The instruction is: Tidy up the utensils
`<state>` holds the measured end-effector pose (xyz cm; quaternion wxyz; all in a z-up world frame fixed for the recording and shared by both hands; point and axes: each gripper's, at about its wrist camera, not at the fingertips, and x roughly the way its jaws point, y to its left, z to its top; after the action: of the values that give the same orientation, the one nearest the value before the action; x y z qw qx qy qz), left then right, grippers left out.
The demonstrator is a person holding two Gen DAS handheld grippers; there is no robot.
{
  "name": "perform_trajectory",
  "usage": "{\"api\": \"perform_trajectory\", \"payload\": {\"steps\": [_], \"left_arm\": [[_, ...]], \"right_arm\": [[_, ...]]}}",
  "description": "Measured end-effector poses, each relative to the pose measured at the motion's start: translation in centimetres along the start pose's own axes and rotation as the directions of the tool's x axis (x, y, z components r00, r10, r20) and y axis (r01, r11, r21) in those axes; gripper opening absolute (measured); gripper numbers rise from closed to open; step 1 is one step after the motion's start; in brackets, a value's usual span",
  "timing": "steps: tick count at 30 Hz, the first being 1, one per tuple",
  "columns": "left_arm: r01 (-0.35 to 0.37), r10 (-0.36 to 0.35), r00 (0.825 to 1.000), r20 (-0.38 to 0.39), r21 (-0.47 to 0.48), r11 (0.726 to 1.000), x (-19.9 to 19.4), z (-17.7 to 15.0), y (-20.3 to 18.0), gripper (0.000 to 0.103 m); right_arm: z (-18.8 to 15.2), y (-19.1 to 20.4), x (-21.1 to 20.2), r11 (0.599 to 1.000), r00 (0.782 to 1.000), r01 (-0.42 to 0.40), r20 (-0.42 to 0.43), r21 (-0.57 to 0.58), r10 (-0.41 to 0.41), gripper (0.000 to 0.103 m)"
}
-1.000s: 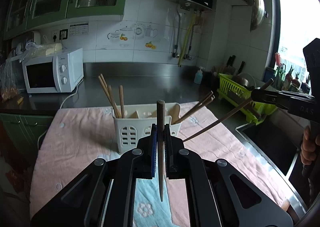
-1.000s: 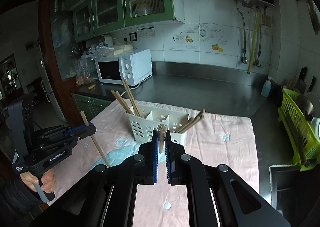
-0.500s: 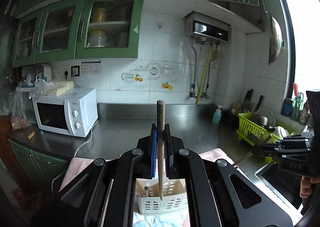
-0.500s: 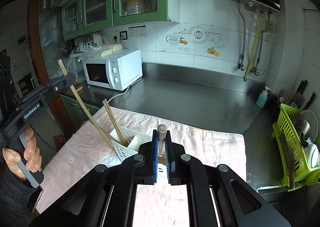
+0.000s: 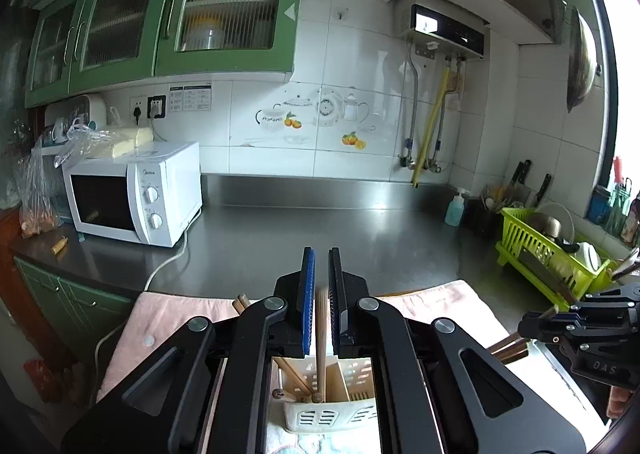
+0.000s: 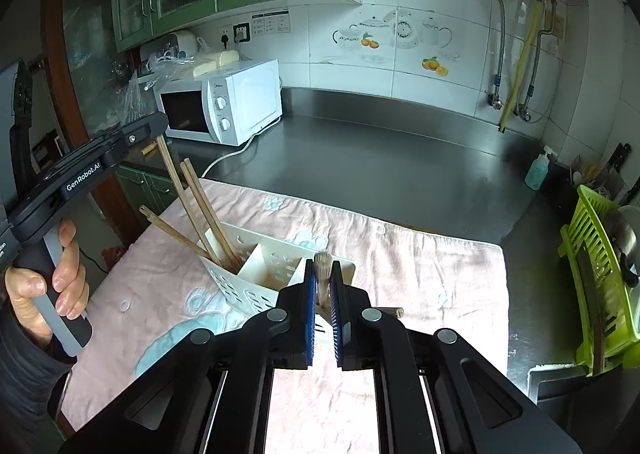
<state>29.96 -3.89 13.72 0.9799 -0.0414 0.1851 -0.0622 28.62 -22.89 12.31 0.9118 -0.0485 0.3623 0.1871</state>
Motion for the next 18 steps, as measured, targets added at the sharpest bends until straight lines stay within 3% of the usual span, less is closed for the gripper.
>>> {"api": "perform_trajectory", "payload": {"steps": [3,5,10,14,18], "left_arm": [[-0.003,0.003,1.000,-0.002,0.013,1.000,-0.2,-0.4,0.0,0.008],[0.014,-0.014,1.000,-0.004,0.018,1.000,-0.7,-0.4,0.0,0.011],[0.012,-0.012,1.000,0.016,0.028,1.000,-3.2,-0.8,-0.3,0.042],[0.019,-0.019,1.000,0.014,0.033,0.999,-6.1,-2.2,-0.3,0.054],[0.022,-0.021,1.000,-0.013,0.041,0.999,-8.9,-4.7,-0.5,0.067]], "right_arm": [[-0.2,0.2,-0.1,1.000,1.000,-0.003,0.014,0.001,0.003,0.011],[-0.2,0.5,-0.6,1.000,1.000,0.005,0.029,-0.004,-0.004,0.022],[-0.9,1.3,-2.7,1.000,0.997,0.003,0.078,-0.008,-0.003,0.032],[-2.9,2.5,-4.6,1.000,0.992,0.021,0.123,-0.018,-0.019,0.046],[-6.2,4.2,-6.2,0.998,0.986,0.050,0.159,-0.029,-0.045,0.052]]}}
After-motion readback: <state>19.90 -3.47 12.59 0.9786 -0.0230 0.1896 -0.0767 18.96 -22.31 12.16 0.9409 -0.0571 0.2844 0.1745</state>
